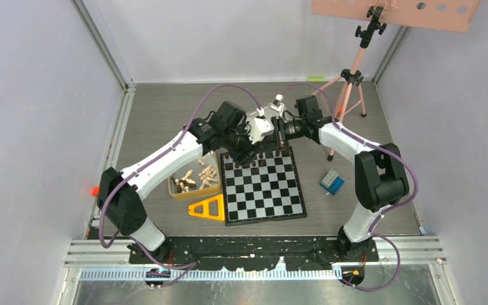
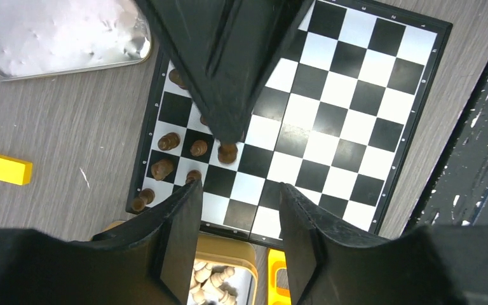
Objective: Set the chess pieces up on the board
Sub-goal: Pick up the chess piece from the storage box.
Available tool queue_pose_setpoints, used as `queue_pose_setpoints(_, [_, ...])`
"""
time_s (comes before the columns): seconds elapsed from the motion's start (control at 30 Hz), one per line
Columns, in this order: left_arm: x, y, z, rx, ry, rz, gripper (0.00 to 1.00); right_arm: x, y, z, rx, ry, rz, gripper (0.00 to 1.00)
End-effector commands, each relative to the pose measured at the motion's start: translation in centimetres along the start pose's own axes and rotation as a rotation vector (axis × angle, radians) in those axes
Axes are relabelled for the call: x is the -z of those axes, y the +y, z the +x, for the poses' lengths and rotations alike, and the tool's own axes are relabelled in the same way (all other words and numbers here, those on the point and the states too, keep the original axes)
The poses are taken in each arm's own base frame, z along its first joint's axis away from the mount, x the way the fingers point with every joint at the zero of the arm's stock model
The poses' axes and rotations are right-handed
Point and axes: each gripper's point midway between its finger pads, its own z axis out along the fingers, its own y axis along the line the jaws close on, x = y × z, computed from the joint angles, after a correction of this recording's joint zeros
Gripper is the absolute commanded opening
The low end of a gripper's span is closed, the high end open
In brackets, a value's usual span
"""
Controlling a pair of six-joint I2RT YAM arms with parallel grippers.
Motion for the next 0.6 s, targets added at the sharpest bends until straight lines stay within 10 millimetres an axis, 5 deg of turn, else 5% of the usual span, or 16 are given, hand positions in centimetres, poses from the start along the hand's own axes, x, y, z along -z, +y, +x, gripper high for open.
queue_pose_setpoints(0.0, [2.6,1.0,-3.7,0.036,-0.159,0.025,0.51,2.4,1.9,-1.4,0.061,-0.075,-0.007,0.12])
queue_pose_setpoints(0.57, [4.3,2.5,-7.9,0.265,-0.616,0.425,0.54,5.3,4.9,-3.9,0.104,-0.241,-0.057,0.12])
